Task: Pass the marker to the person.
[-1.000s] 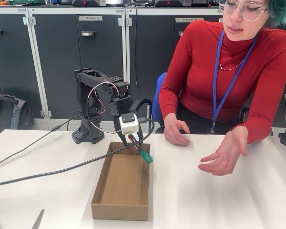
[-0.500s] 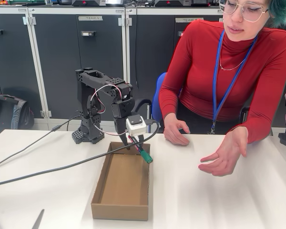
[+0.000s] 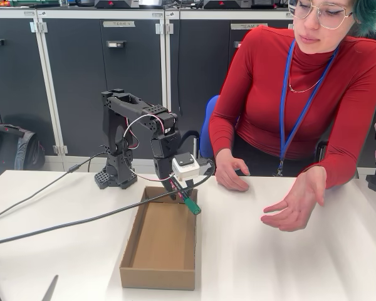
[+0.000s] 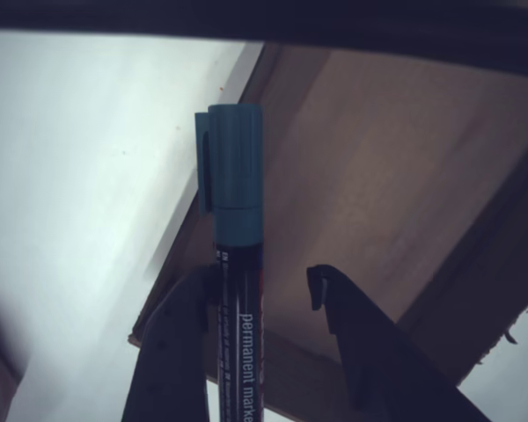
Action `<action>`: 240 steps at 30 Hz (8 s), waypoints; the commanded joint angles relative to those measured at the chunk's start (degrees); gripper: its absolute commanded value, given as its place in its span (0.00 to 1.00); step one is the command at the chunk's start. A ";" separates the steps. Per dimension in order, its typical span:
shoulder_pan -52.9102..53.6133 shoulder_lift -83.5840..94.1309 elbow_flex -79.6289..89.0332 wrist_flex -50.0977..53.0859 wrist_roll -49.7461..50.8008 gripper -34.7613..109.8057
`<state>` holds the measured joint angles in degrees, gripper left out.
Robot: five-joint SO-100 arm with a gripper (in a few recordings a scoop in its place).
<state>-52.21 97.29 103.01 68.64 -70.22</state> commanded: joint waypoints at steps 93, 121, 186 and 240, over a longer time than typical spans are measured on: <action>14.33 -8.26 9.05 -16.08 -26.10 0.38; 14.50 -7.38 7.82 -18.28 -21.62 0.21; 9.23 -51.06 -58.01 -89.47 28.21 0.21; 3.16 -47.90 -45.53 -78.93 18.63 0.51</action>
<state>-49.22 39.99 57.48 -11.16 -50.71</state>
